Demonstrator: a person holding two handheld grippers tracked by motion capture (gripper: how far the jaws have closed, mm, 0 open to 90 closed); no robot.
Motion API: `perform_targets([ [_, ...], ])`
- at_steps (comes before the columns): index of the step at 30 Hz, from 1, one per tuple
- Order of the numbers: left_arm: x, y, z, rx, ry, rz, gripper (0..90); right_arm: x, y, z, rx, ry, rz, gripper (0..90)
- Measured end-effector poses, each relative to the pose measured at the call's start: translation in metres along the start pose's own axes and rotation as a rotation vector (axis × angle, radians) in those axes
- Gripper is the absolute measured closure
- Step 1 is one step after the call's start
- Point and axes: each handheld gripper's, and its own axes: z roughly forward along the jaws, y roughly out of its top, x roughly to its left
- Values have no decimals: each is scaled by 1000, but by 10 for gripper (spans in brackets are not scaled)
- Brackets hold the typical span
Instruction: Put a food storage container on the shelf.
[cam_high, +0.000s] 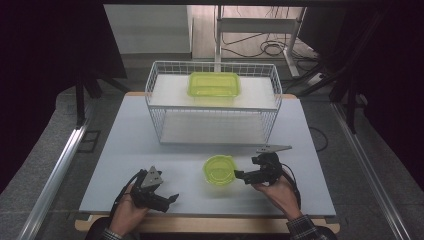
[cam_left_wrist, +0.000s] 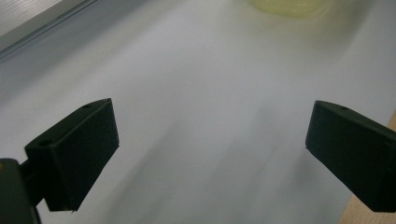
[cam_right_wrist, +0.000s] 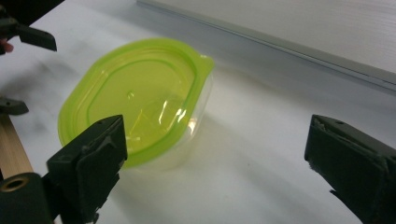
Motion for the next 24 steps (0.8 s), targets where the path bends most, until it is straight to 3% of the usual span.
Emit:
perform_targets([
  [3, 0, 0, 0, 1, 1, -1, 25, 1, 5, 2, -5, 1, 24, 154],
  [10, 0, 0, 1, 2, 2, -2, 25, -12, 12, 7, -8, 101, 159, 386],
  [21, 0, 0, 1, 14, 1, 9, 26, -21, 18, 27, 36, 208, 284, 574],
  [24, -1, 0, 1, 16, 1, 12, 26, -26, 18, 33, 63, 246, 340, 662],
])
